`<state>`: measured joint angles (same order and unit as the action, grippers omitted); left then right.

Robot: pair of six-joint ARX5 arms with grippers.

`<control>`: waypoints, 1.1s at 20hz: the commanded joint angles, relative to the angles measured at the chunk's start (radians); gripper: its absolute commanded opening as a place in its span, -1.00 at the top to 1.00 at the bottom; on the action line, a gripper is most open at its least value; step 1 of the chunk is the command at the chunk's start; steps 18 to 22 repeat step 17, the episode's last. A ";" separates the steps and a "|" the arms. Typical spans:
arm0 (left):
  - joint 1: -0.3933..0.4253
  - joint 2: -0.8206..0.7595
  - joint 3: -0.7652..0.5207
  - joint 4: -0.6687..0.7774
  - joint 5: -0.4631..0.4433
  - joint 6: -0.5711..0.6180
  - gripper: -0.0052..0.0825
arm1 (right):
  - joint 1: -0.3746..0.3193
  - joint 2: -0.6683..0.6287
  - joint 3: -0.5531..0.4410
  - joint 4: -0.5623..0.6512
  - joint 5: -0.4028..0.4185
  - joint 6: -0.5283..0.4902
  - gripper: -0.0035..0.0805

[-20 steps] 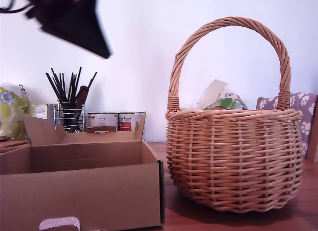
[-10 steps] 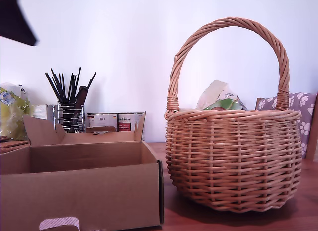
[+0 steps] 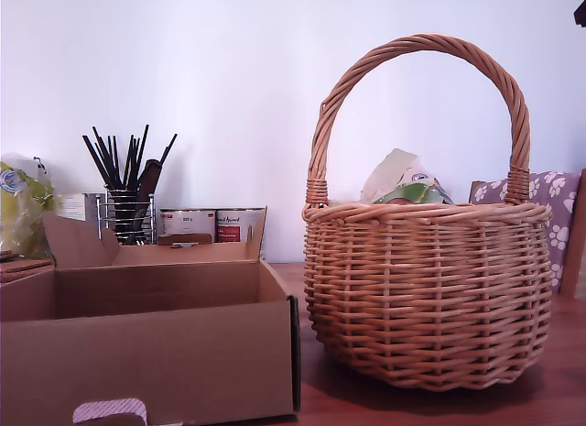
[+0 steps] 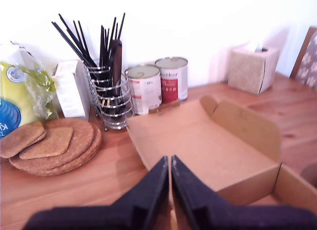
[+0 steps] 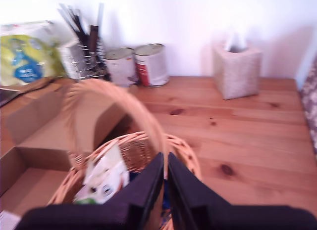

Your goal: Move the bags of Easter eggs from the cardboard box on the left into the woven basket on the right side.

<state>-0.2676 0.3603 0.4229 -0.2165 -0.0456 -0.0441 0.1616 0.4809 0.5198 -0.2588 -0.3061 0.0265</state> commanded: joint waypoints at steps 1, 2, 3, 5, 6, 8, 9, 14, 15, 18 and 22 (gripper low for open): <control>-0.002 -0.016 -0.004 0.007 0.004 -0.010 0.93 | 0.023 -0.020 -0.023 -0.016 -0.001 0.004 0.95; -0.002 -0.019 -0.004 0.000 0.004 -0.010 0.93 | 0.035 -0.036 -0.023 -0.025 0.004 0.004 0.95; -0.002 -0.020 -0.004 -0.009 0.008 -0.012 0.93 | 0.039 -0.050 -0.023 -0.023 0.010 0.004 0.95; -0.002 -0.020 -0.004 -0.029 0.011 -0.019 0.93 | 0.039 -0.061 -0.022 -0.025 0.006 0.003 0.95; -0.002 -0.020 -0.004 -0.033 0.011 -0.019 0.93 | 0.039 -0.061 -0.022 -0.026 0.006 0.003 0.95; -0.002 -0.020 -0.004 -0.049 0.011 -0.019 0.93 | 0.039 -0.050 -0.022 -0.036 0.006 0.003 0.95; -0.002 -0.020 -0.004 -0.061 0.011 -0.019 0.93 | 0.039 -0.045 -0.022 -0.048 0.006 0.003 0.95; -0.002 -0.020 -0.004 -0.113 0.011 -0.019 0.93 | 0.039 -0.034 -0.022 -0.120 0.006 0.003 0.95; -0.002 -0.020 -0.004 -0.124 0.011 -0.019 0.93 | 0.039 -0.033 -0.022 -0.131 0.006 0.003 0.95; -0.002 -0.020 -0.004 -0.140 0.011 -0.019 0.93 | 0.039 -0.033 -0.022 -0.154 0.006 0.003 0.95; -0.002 -0.020 -0.004 -0.140 0.011 -0.019 0.93 | 0.039 -0.033 -0.022 -0.154 0.006 0.003 0.95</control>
